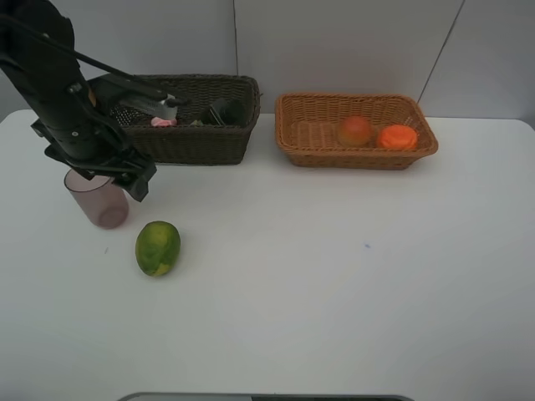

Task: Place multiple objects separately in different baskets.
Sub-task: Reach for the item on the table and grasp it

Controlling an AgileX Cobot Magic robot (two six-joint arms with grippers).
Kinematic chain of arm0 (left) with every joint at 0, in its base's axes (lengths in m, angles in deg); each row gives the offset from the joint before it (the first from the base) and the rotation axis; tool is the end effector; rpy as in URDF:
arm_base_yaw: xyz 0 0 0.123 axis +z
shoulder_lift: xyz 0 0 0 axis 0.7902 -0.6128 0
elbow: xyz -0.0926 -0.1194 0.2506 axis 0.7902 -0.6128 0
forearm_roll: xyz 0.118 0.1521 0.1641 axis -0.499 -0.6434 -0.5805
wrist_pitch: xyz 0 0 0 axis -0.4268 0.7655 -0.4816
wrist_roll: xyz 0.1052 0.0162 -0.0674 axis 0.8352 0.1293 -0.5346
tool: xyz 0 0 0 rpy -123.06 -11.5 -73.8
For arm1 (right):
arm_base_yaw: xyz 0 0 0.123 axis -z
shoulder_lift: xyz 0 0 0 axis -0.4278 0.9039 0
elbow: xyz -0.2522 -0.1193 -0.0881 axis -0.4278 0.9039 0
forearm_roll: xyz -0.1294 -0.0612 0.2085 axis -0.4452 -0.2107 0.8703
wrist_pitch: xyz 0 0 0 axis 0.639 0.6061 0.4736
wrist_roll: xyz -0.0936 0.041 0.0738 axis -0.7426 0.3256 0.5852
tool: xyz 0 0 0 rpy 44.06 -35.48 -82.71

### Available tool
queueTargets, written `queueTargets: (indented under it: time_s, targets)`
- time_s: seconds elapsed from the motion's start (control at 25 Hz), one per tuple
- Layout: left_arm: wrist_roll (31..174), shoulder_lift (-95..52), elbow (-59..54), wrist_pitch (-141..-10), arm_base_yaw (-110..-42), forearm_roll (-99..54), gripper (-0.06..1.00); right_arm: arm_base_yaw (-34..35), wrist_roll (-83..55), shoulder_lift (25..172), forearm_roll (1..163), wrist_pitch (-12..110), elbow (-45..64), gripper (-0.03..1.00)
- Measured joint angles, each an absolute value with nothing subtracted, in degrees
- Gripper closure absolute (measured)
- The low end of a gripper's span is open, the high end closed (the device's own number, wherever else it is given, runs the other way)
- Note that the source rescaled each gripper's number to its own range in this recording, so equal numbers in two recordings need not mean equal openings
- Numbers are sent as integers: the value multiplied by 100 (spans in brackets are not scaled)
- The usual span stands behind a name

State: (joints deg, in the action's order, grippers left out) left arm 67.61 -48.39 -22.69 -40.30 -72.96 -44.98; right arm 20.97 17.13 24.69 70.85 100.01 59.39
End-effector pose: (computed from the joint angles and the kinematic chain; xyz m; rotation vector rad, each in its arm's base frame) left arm 0.3213 -0.1090 0.1529 0.6297 2.7816 0.0814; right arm 0.0168 -0.0048 0.2701 0.0775 2.0063 0.0774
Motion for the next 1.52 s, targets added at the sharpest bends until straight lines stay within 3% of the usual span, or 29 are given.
queueTargets:
  time_s: [0.72, 0.84, 0.92, 1.0, 1.24, 1.52]
  targets:
    - [6658, -5798, -2275, -4640, -7296, -4563, -6, 2097, 1713, 2469, 7085, 10001, 5939, 45]
    - [6658, -5822, -2275, -4684, -7296, -4571, -1, 2097, 1713, 2469, 7085, 10001, 5939, 45]
    - [6658, -5822, -2275, -4690, -7296, -4572, 8, 2097, 1713, 2469, 7085, 10001, 5939, 45]
    - [6658, -5822, -2275, -4690, -7296, -4583, 25, 2097, 1713, 2469, 7085, 10001, 5939, 45]
    - [6658, -5822, -2275, -4696, -7296, -4622, 92, 2097, 1713, 2469, 7085, 10001, 5939, 45]
    - [6658, -5810, -2269, -4730, -7296, -4622, 94, 2097, 1713, 2469, 7079, 10001, 5939, 45]
